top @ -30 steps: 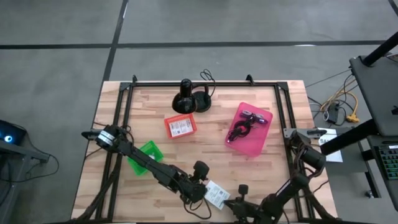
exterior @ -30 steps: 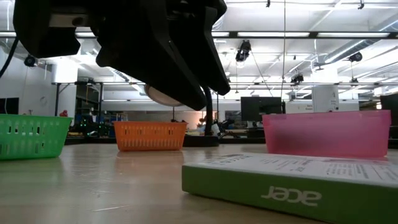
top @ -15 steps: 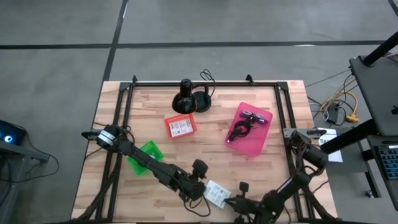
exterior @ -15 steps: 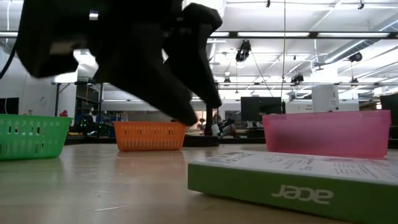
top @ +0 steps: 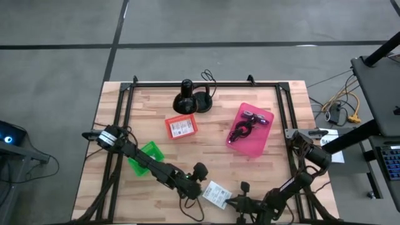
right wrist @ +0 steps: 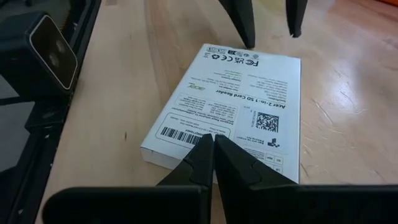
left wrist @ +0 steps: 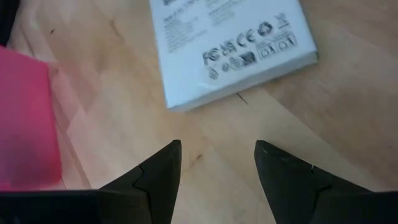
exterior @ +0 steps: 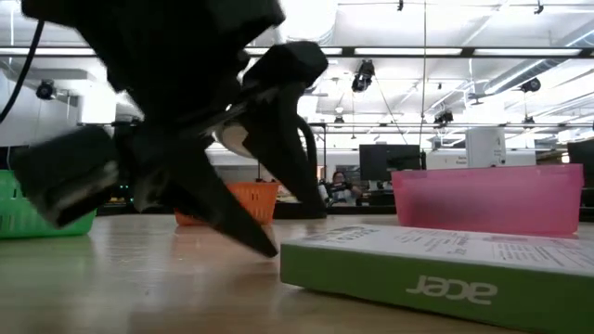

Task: Pick and place items into bin
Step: Stack the card reader box on top of the card reader box in the orange bin

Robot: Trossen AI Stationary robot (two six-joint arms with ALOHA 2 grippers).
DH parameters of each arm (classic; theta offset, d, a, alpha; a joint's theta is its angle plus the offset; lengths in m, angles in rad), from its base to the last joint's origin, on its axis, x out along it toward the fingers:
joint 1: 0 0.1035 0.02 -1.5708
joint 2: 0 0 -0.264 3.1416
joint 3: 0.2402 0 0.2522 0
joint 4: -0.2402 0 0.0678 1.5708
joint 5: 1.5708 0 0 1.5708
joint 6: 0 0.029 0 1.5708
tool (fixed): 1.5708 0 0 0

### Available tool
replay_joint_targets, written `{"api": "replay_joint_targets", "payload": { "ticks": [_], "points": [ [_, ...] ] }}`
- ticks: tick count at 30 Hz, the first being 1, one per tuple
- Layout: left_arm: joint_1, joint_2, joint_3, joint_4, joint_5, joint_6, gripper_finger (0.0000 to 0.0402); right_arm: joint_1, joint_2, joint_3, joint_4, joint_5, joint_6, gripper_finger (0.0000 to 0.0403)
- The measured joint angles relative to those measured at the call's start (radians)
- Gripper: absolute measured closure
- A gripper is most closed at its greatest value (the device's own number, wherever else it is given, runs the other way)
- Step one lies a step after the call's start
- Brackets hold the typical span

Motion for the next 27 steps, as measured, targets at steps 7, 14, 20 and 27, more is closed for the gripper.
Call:
{"api": "replay_joint_targets", "payload": {
  "ticks": [7,14,20,27],
  "points": [
    [-0.004,0.019,-0.055,0.128,-0.003,0.149,0.0212,0.0,0.0,-0.004,0.001,-0.006,0.003,0.0395],
    [-0.005,0.08,-0.053,0.274,0.03,0.278,0.0212,0.002,-0.002,-0.018,0.008,-0.004,0.028,0.0394],
    [-0.005,0.138,-0.047,0.331,0.127,0.381,0.0212,0.0,-0.002,-0.023,0.005,0.008,0.028,0.0394],
    [0.0,0.159,-0.02,0.345,0.154,0.404,0.0212,-0.006,-0.003,-0.025,0.002,0.009,0.027,0.0394]
  ]
}}
